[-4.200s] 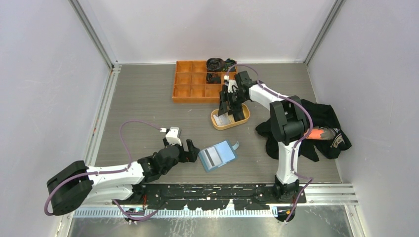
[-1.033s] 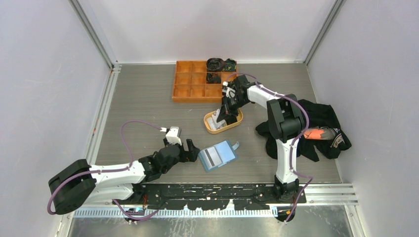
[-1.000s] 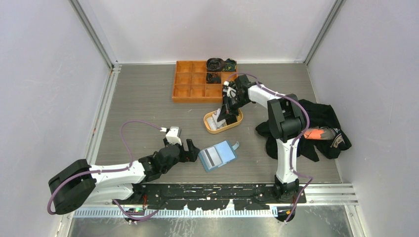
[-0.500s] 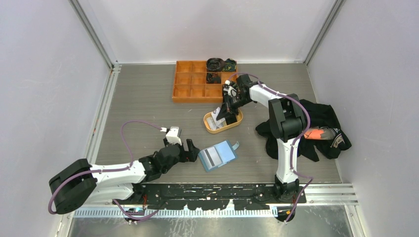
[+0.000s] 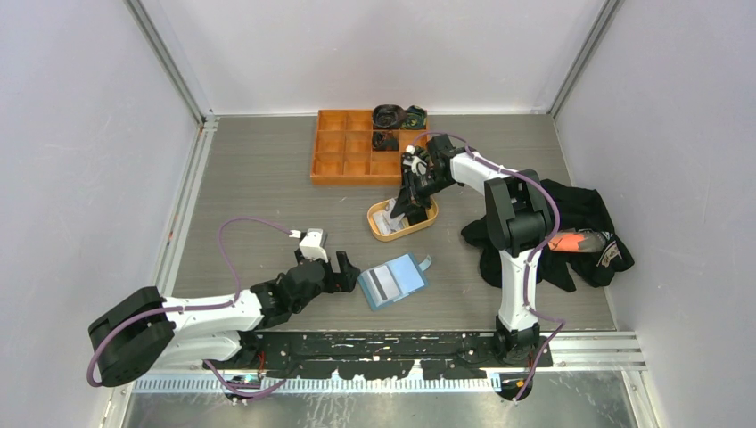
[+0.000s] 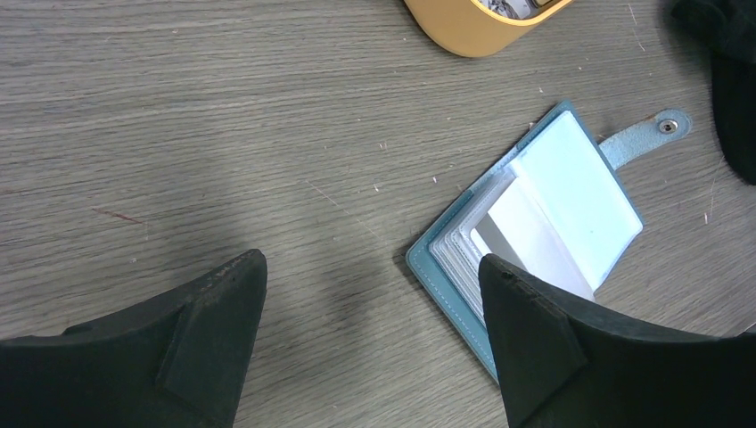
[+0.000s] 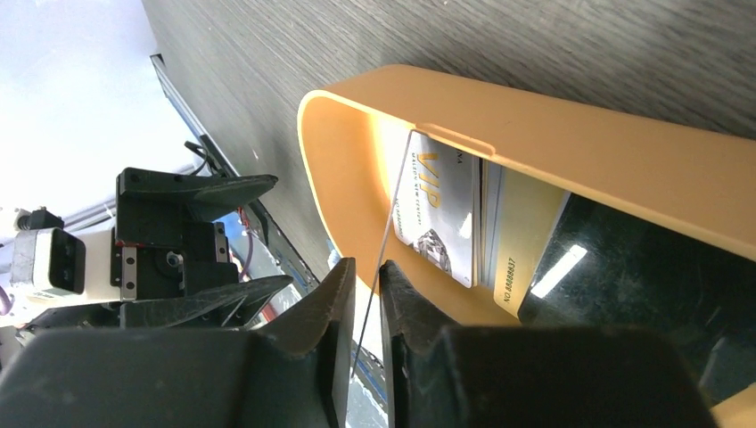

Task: Put the credit cards into the card holder
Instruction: Pick up the credit card from the storage box.

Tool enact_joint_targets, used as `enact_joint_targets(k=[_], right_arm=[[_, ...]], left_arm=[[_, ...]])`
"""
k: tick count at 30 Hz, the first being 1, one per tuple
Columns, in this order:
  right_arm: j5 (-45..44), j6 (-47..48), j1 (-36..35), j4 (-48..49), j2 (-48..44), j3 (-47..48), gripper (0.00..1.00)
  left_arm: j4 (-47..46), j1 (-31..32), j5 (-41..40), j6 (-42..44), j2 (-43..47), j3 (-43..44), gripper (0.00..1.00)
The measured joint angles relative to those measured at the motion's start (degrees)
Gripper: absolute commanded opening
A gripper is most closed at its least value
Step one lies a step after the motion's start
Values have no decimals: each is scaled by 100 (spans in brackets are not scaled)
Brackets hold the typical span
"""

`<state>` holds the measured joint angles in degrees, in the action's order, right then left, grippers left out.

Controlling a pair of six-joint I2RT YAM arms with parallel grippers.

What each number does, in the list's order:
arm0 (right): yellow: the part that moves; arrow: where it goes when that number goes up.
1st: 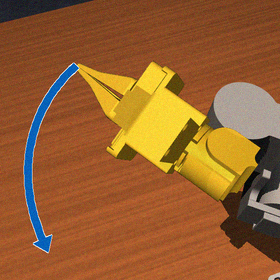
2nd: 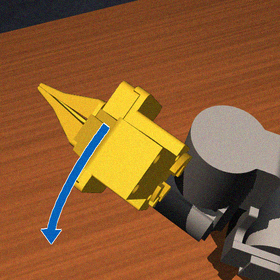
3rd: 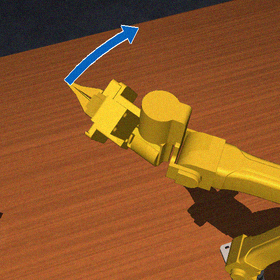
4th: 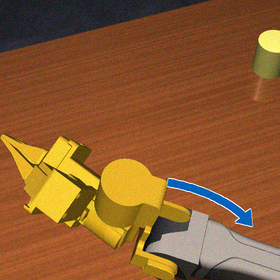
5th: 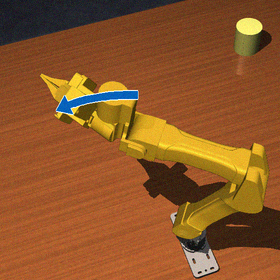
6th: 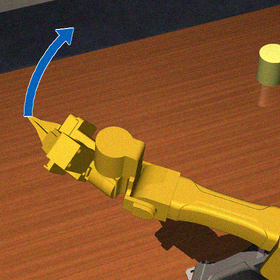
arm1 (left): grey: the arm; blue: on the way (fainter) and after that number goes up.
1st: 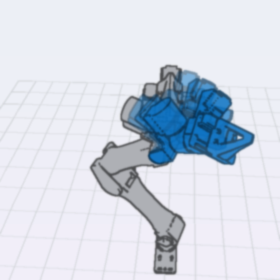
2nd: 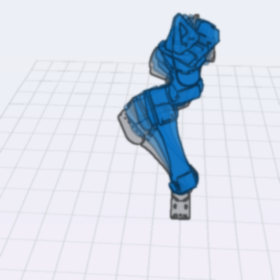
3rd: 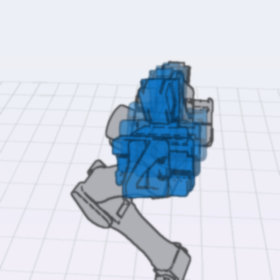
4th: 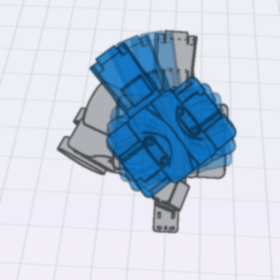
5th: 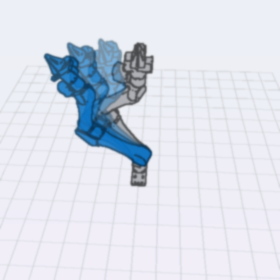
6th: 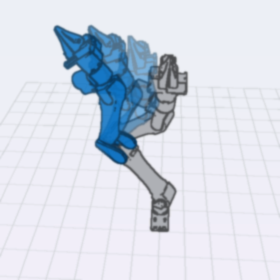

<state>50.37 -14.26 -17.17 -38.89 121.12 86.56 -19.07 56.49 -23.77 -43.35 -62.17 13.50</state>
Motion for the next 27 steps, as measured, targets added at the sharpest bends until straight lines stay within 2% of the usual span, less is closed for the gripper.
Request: enact_joint_targets(k=[10,14,15,21,27], right_arm=[[-101,63,0,-22,0,0,21],[-170,101,0,-28,0,0,2],[-186,105,0,-42,0,0,1],[-212,155,24,-114,-68,-24,1],[63,299,131,-142,-601,-262,1]], left_arm=[[0,-7,2,-4,0,0,88],[0,-15,4,-4,0,0,88],[2,-15,4,-4,0,0,88],[-2,-26,35,-2,7,0,89],[-352,-33,330,52,363,-146,93]])
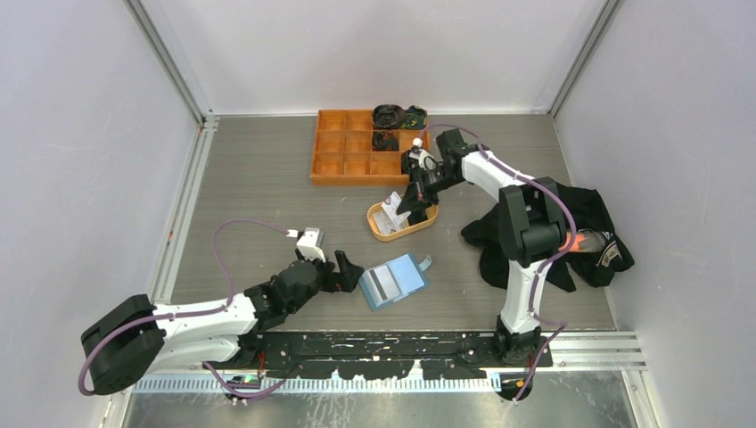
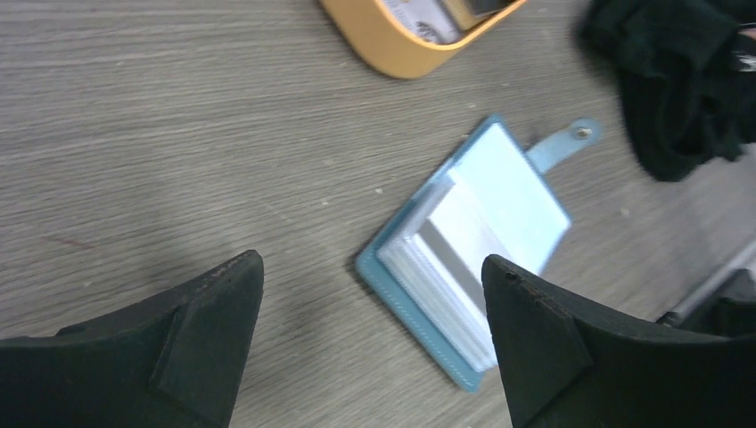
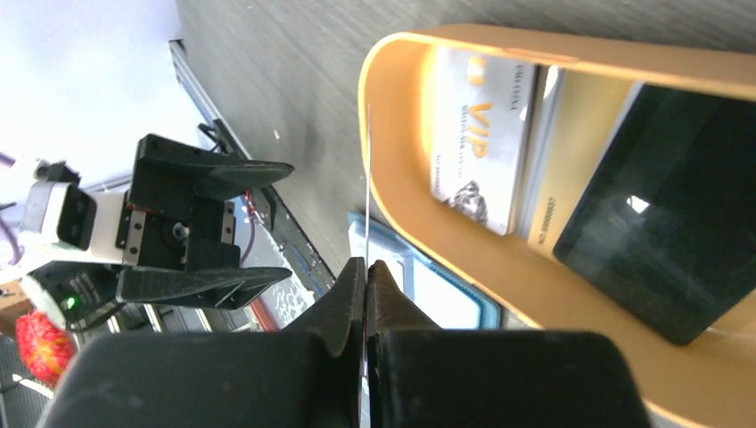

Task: Put the credit cards into the card holder
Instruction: Pick up the credit card from the storage box.

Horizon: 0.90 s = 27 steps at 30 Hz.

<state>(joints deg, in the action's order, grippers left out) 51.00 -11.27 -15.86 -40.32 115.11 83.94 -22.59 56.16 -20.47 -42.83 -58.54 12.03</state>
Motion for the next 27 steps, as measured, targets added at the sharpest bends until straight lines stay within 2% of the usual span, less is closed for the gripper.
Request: enact_joint_targets(k=[7,15,27], right_arm=[[437,243,44,22,-636,-321,1],[892,415,44,435,-1749,-1099,1],[1648,498,-87,1875,-3654,-2743,1]], left_arm=[[-660,0,566,-37,597,-481,94],[-1119,0,1169,-393,1228,-544,95],[-2072,184,1930,-931,848,-638,91]])
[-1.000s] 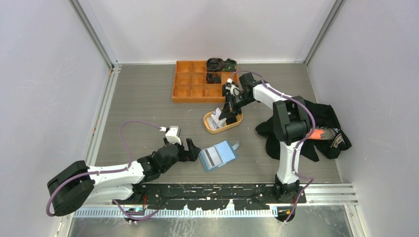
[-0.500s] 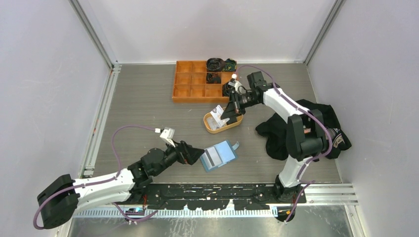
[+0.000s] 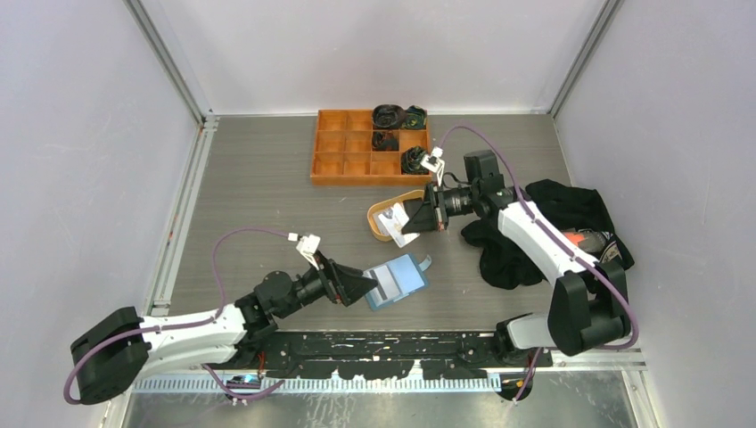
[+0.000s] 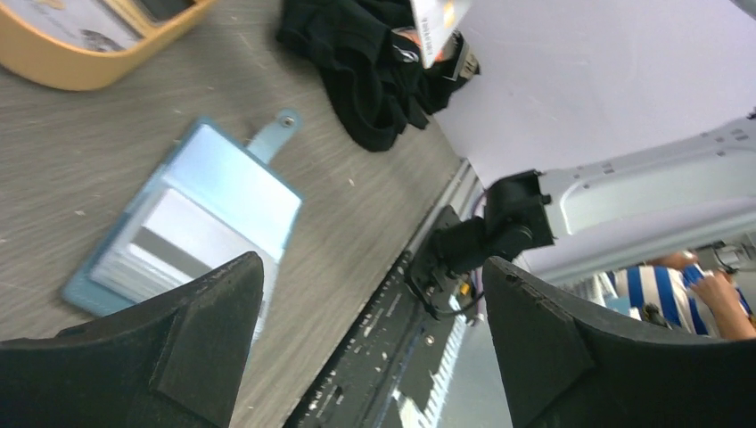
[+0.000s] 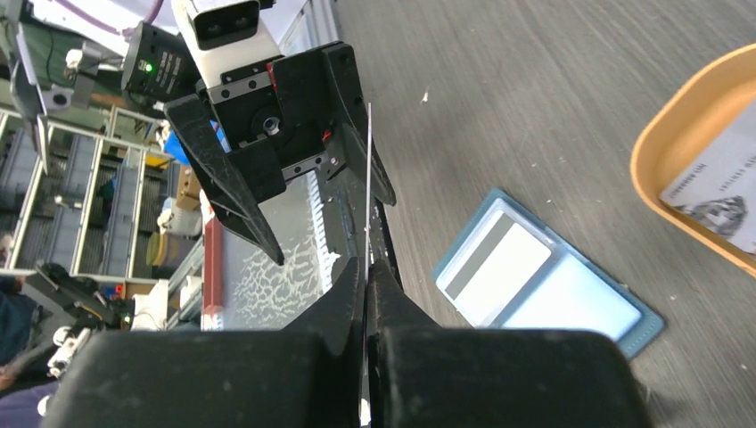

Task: Put the credit cards into the card holder
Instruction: Pick up the credit card from the storage box.

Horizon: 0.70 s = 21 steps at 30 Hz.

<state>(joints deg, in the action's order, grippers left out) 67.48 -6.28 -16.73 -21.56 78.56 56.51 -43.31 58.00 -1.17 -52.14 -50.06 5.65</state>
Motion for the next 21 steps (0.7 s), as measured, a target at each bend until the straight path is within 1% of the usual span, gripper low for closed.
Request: enact_joint_targets(k=[3,6,8,15,18,21], right_arm=[[155,107,-94,133,-162,-216,1],[236,256,-232,219,-256,-337,1],[258,341,-323,236,-304,-396,1],[278,905,-654,74,-319,-433,1],[275,1110,-780,-42,-319,-433,1],[278,1259,-872,-103,-319,-433,1]], left_arm=[[-175,280,7,39,-22,0,88],[-315,592,-122,188,-15,0,81],[-352,763,-232,302,13,0,79],[-404,1405,-807,813,63,0,78],[-483,1576,-1051,1005,9,0,77],[-780,1652,-1263,1185,-229,0,77]])
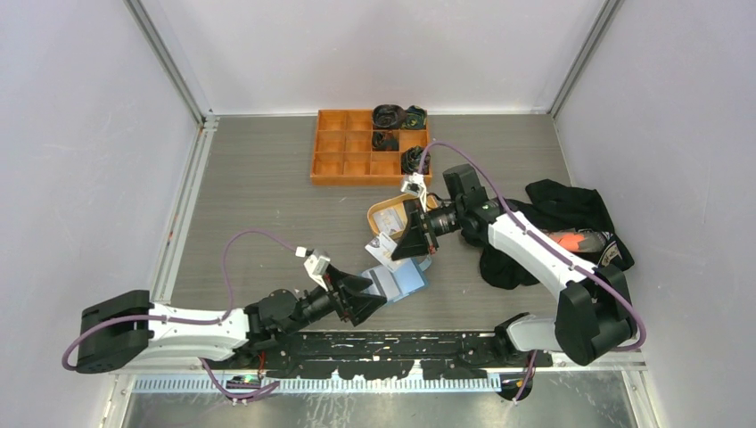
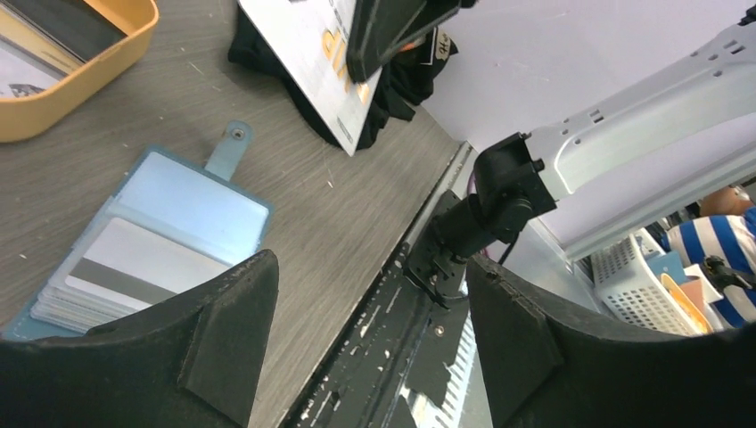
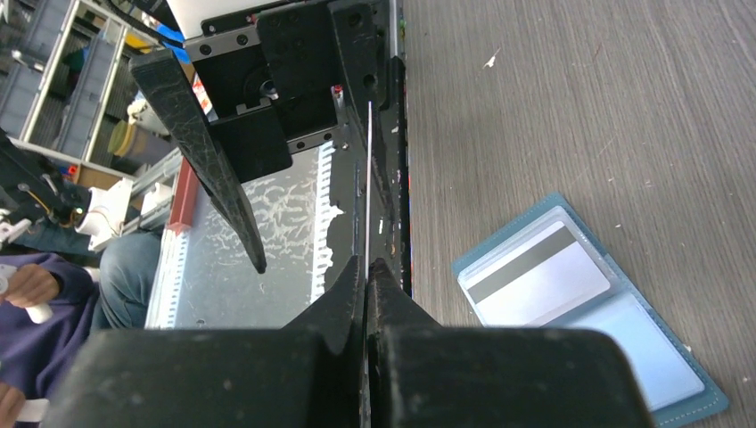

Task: Put the credit cards into the card holder
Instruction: Pick up the credit card from the storage box.

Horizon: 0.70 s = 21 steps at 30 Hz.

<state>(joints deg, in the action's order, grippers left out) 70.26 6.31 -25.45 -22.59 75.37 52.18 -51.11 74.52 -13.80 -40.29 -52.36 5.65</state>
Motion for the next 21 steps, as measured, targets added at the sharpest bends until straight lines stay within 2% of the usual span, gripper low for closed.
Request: enact_joint_targets(k=[5,10,14,17,21], right_arm=[[28,273,-129,-142,0,0,1],[87,649,-260,-391,0,0,1],[122,933,-350,-603,0,0,1],[188,1082,-374,-697,0,0,1],[238,1246,-374,-793,0,0,1]], left_arm=[[-699,13,-227,205,-487,0,73],[-1504,15,-481,345,-820,-2,50],[-1810,15,-527,382,-850,4,33],[-1784,15,-522,442,-850,35,30],[-1753,15,-520,455,-850,46,33]])
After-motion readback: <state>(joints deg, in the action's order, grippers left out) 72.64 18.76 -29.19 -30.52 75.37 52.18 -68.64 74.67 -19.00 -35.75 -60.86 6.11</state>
